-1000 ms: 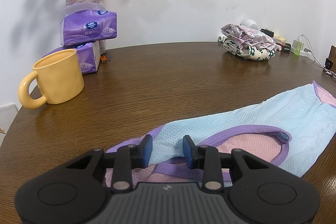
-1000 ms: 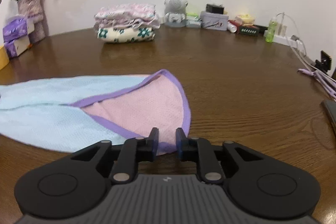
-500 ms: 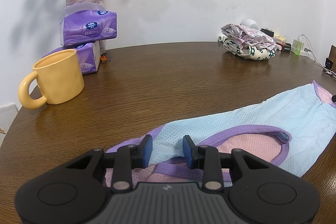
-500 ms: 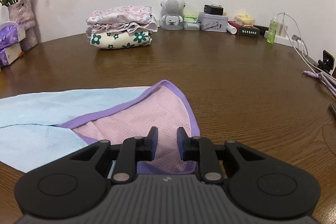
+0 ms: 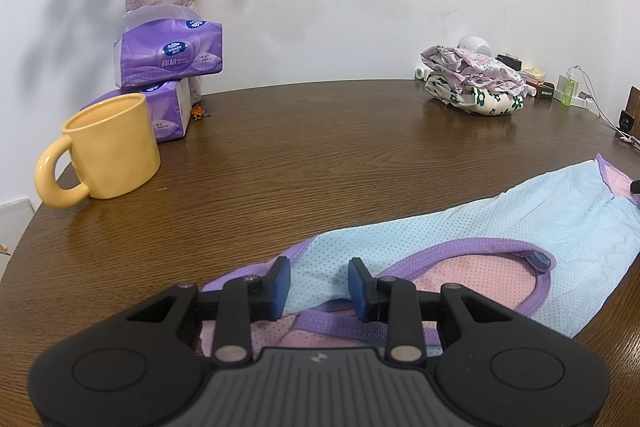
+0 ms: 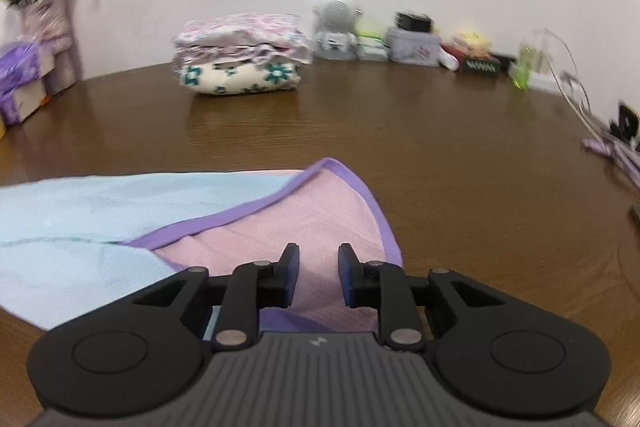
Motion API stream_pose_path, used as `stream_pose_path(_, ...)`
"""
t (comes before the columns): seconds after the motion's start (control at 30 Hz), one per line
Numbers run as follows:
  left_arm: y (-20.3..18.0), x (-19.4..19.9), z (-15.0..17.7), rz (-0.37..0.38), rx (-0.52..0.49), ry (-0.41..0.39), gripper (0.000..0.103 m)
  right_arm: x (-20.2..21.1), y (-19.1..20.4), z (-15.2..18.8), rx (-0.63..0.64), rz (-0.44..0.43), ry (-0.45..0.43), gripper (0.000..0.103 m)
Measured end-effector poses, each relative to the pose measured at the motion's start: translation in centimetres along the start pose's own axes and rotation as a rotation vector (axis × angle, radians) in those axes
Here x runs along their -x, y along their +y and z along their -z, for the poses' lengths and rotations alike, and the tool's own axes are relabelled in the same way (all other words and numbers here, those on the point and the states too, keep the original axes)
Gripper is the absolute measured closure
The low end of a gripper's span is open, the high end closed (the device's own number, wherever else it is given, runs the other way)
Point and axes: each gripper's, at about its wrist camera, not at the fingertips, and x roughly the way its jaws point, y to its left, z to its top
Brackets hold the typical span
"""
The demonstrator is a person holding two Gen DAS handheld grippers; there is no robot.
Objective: Fold clothes
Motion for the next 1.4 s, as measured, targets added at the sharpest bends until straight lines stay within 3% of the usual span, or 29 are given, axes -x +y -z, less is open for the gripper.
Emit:
stream_pose_path(0.23,0.04,0.01,-0.01,0.0,0.0,0.0,0.073,0.01,0.06,0.0,0.0,-0.001,0.0,0.065)
stream_pose_path(0.47,0.04,0.0,-0.03,0.0,0.0,0.001,0.073,0.01,0.13,0.0,0.0,-0.001,0.0,0.055)
stream_pose_path(0.53,0.01,0.01,-0.02,0.0,0.0,0.0,0.073,0.01,0.15,0.0,0.0,-0.001,0.0,0.046)
stream_pose_path(0.6,-0.01,0.01,-0.01,0.0,0.0,0.001,0.073,0.02,0.17,0.0,0.001,-0.002,0.0,0.042)
stream_pose_path(1.07,0.0,0.03,-0.04,0.0,0.001,0.001,0.073,0.03,0.29,0.01,0.001,-0.003,0.0,0.037)
stream_pose_path(1.4,-0.06,0.02,-0.07,0.0,0.0,0.001,0.073,0.04,0.39,0.01,0.001,-0.004,-0.001,0.022)
